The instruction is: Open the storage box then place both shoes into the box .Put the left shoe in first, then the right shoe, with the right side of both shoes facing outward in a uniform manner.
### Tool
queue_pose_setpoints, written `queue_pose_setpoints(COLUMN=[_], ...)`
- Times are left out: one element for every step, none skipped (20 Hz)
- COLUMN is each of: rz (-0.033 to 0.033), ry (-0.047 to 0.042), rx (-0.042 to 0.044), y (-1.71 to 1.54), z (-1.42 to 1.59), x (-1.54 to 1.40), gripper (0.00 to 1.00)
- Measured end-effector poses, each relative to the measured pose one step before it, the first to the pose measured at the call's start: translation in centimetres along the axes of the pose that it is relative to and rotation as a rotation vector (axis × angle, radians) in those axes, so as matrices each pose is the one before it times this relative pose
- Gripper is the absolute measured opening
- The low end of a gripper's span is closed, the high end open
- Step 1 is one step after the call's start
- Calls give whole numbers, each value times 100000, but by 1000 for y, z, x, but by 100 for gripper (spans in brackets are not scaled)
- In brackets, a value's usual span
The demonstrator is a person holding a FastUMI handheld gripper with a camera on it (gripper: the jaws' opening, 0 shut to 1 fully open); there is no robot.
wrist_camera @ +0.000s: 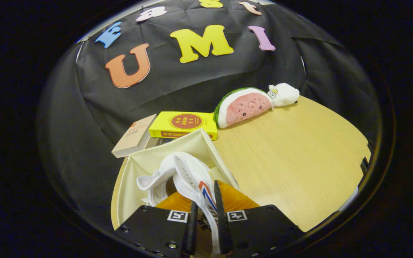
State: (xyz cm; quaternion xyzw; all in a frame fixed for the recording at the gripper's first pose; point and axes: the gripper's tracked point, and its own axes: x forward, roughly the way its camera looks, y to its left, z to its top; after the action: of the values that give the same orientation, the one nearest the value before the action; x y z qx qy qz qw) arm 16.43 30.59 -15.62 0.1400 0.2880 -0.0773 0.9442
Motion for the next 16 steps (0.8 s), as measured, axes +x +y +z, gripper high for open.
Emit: queue_pose_setpoints(rz=[1314, 358, 1805, 1724, -483, 1496, 1733, 1145, 235, -67, -281, -376, -202, -306, 376, -1418], ry=[-1201, -919, -2283, -2589, -4868, -4765, -4601, -3536, -3456, -3830, -3578, -3759, -3526, -3801, -4283, -4486], rx=[-1924, -3339, -2531, -1893, -1409, -1239, -870, -1214, -1723, -2209, -1865, -1416, -467, -541, -632, -1526], y=[357, 272, 440, 379, -335, 290, 339, 142, -59, -181, -266, -200, -356, -391, -378, -743], z=[-19, 60, 159, 326, 912, 1100, 1064, 1104, 973, 1035, 940, 807, 928, 913, 1128, 1153], x=[-51, -919, -310, -62, -775, -336, -761, -813, -828, -730, -813, -798, -950, -1023, -1024, -1098], gripper=[24, 27, 30, 36, 45, 55, 64, 73, 77, 82, 85, 91, 91, 91, 91, 95])
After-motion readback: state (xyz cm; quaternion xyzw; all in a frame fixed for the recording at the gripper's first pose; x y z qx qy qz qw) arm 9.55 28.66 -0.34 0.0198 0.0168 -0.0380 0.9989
